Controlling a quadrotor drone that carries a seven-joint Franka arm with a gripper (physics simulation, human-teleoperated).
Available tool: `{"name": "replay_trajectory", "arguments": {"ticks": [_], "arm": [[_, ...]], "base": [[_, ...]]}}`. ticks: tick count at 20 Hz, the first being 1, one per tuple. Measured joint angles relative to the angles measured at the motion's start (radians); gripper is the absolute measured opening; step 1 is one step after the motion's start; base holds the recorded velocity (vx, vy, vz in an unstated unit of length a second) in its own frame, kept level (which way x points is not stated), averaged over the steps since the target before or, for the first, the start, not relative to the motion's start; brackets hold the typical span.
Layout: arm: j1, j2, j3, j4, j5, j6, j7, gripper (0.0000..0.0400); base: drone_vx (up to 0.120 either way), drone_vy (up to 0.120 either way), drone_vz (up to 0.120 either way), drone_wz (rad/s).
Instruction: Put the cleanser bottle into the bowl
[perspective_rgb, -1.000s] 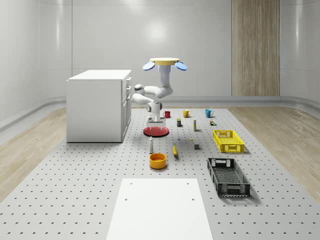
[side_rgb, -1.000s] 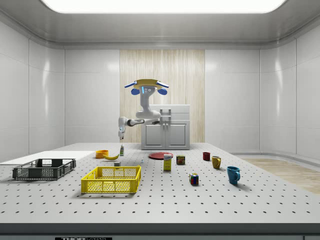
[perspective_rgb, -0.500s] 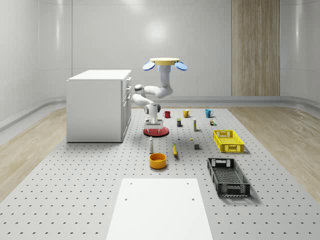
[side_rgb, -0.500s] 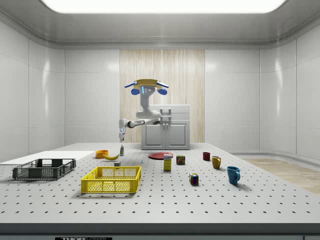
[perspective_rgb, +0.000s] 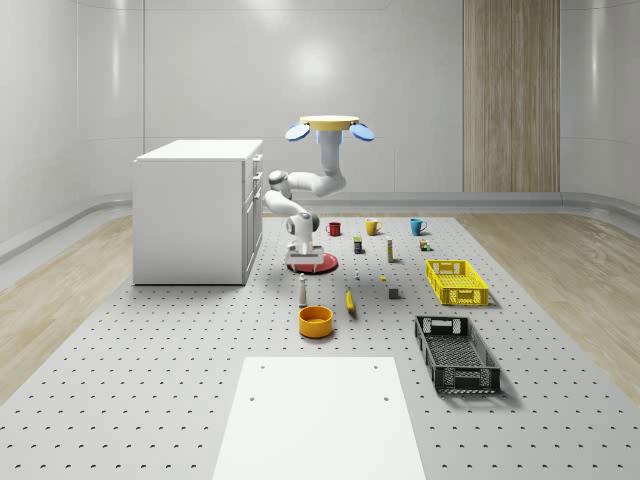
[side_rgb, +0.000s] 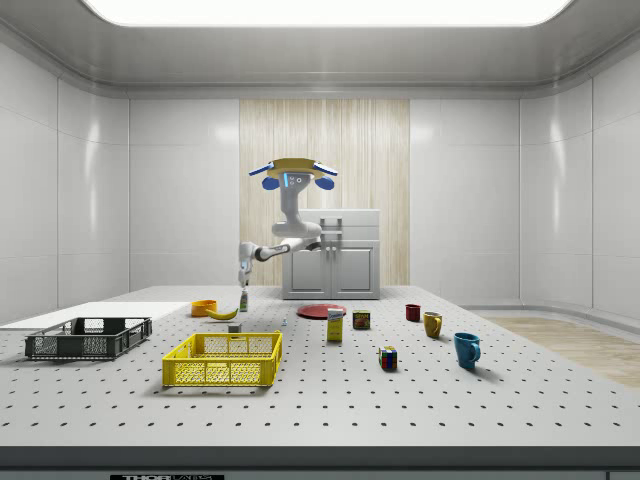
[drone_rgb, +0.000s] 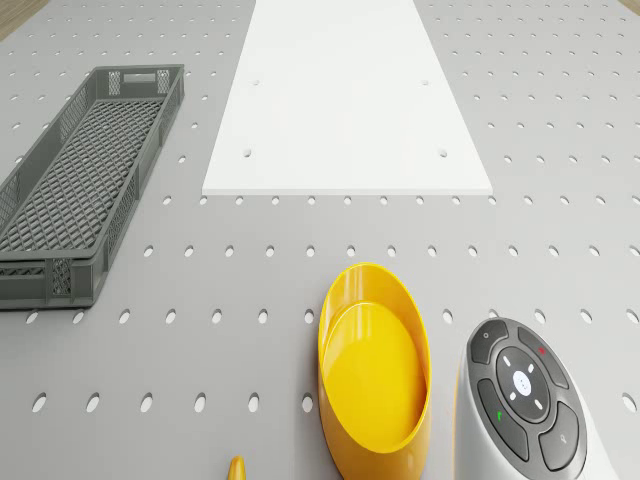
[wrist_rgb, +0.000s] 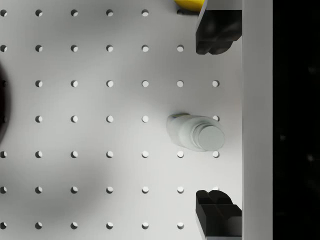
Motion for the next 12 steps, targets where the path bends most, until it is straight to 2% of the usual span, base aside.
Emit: {"name": "replay_trajectory", "arguments": {"ticks": [12], "arm": [[-0.010,0.012,-0.047,0.042,-0.040,0.028,-0.016,0.0400]], "base": [[0.000,0.000,0.000,0.000]]}}
